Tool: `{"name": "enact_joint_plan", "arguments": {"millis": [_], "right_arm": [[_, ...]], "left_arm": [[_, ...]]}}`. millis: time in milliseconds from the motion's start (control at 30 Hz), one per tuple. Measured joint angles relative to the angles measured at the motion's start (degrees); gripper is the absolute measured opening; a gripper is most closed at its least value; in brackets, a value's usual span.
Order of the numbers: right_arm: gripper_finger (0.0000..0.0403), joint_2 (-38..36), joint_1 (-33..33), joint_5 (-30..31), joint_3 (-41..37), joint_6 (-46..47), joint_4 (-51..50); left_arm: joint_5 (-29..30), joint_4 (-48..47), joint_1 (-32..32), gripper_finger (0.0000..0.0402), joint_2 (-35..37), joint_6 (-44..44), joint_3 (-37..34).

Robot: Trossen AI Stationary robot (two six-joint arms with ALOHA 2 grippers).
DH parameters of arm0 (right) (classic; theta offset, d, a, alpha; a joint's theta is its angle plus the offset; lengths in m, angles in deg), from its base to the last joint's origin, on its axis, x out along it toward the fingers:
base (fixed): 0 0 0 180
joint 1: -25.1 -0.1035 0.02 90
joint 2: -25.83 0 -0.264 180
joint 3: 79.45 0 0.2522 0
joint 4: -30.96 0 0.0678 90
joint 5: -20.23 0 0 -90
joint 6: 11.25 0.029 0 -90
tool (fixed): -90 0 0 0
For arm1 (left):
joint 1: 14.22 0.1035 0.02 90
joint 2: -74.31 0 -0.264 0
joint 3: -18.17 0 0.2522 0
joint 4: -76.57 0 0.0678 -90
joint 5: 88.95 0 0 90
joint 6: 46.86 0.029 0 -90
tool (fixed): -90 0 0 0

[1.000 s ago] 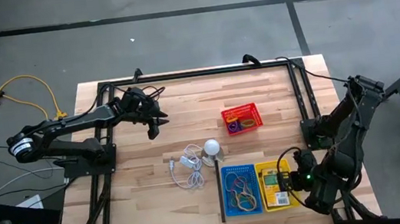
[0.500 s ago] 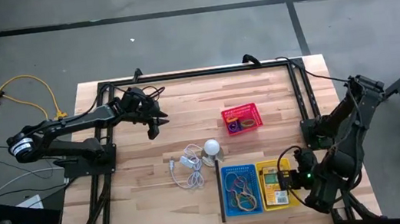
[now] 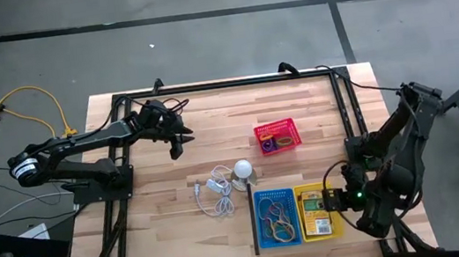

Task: Pick & Place Office Desk Supplies
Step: Put the red bin with the coil keychains on the shelf

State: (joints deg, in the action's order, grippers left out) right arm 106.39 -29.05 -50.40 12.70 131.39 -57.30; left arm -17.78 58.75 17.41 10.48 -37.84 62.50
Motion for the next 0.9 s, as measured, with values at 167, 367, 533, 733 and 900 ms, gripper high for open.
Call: {"name": "enact_joint_plan", "arguments": {"millis": [167,367,533,733,900], "right_arm": [[0.0087,-2.5,0.0,0.2,0.0,-0.2,-2.3],[0.0087,-4.4,0.0,0.2,0.0,-0.2,-3.5],[0.0087,-4.6,0.0,1.6,0.0,-0.4,-3.5],[0.0087,-6.0,1.4,8.6,0.0,-5.3,-3.2],[0.0087,-7.3,7.5,11.5,0.0,-18.7,-2.4]], "left_arm": [[0.0,0.5,0.0,0.0118,0.0,0.0,0.0],[0.0,0.5,0.0,0.0118,0.0,0.0,0.0],[0.0,0.5,0.0,0.0118,0.0,0.0,0.0],[0.0,0.5,0.0,0.0118,0.0,0.0,0.0],[0.0,0.6,0.0,0.0118,0.0,0.0,0.0]]}}
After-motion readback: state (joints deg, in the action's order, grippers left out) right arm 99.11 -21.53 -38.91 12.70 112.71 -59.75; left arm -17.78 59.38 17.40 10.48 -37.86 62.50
